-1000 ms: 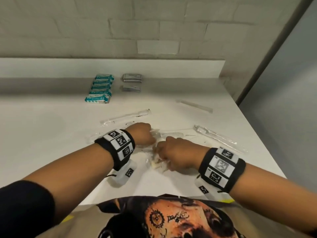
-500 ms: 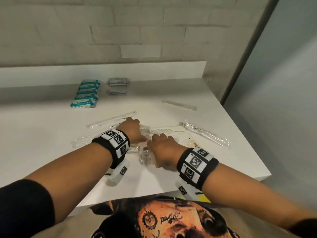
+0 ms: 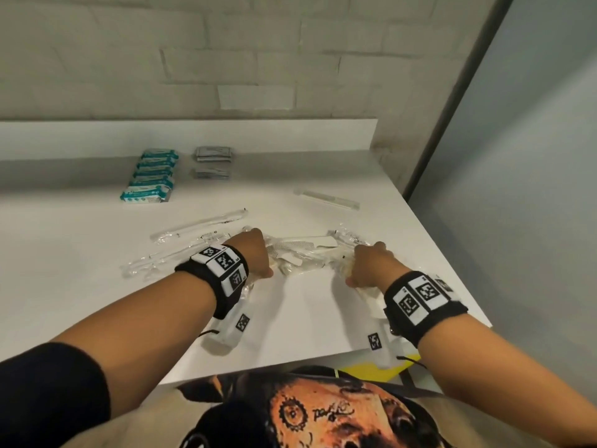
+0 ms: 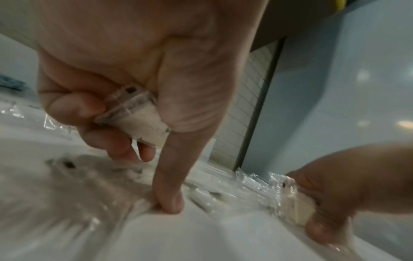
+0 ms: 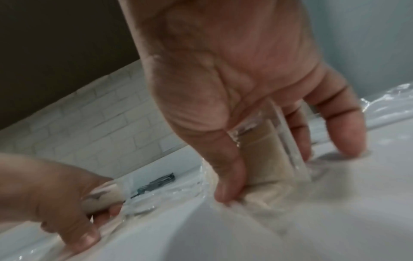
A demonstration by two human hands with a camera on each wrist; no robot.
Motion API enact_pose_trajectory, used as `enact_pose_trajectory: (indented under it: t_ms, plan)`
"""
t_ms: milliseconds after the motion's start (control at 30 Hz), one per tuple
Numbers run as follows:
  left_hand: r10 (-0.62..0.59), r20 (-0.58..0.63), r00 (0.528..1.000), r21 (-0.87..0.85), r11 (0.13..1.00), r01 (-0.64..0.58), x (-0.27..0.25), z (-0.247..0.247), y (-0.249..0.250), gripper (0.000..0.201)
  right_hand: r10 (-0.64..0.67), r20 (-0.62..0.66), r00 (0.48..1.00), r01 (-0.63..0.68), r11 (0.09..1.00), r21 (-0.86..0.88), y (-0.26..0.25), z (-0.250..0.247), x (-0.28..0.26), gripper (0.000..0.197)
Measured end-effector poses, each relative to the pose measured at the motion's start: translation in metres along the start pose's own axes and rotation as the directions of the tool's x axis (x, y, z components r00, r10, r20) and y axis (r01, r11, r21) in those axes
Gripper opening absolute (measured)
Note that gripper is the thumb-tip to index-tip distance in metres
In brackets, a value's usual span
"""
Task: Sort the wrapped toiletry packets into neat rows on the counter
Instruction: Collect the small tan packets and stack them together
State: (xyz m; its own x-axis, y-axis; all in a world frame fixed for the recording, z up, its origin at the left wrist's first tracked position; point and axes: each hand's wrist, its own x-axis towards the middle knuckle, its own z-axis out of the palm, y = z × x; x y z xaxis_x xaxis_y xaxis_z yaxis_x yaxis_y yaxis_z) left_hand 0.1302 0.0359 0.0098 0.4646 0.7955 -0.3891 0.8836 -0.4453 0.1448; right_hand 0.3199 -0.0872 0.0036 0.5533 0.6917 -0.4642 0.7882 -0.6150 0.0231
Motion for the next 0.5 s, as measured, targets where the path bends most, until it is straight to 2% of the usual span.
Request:
enact_pose_trajectory:
  t_ms: [100, 167, 267, 367, 433, 500]
  plan:
    - [-0.001, -0.005, 1.0, -0.035, 0.999, 0.001, -0.001, -0.003, -0.001, 0.077, 0.014, -0.018, 1.0, -0.011, 0.991, 0.131, -0.002, 0.003, 0.003, 0.082]
    - [-0.002, -0.002, 1.0, -0.037, 0.999, 0.002, -0.001, -0.001, -0.001, 0.075, 0.021, 0.022, 1.0, -0.023, 0.994, 0.11, -0.002, -0.002, 0.003, 0.086]
    - [-0.012, -0.004, 1.0, -0.035, 0.999, 0.012, -0.002, 0.003, 0.0, 0.077, -0.031, 0.032, 0.999, 0.028, 0.995, 0.096, -0.001, -0.002, 0.003, 0.062]
    - [-0.029, -0.025, 0.999, -0.038, 0.999, 0.028, -0.004, 0.005, -0.001, 0.083, -0.063, 0.006, 0.998, 0.062, 0.993, 0.097, 0.0, 0.0, 0.003, 0.064]
    - [-0.043, -0.002, 0.999, -0.075, 0.996, 0.042, -0.005, 0.004, -0.001, 0.087, -0.085, -0.044, 0.995, 0.091, 0.979, 0.184, 0.0, -0.005, 0.002, 0.065]
    - [-0.056, 0.031, 0.998, -0.132, 0.99, 0.06, -0.007, 0.004, -0.001, 0.093, -0.096, -0.115, 0.989, 0.136, 0.899, 0.416, 0.002, -0.015, 0.0, 0.055]
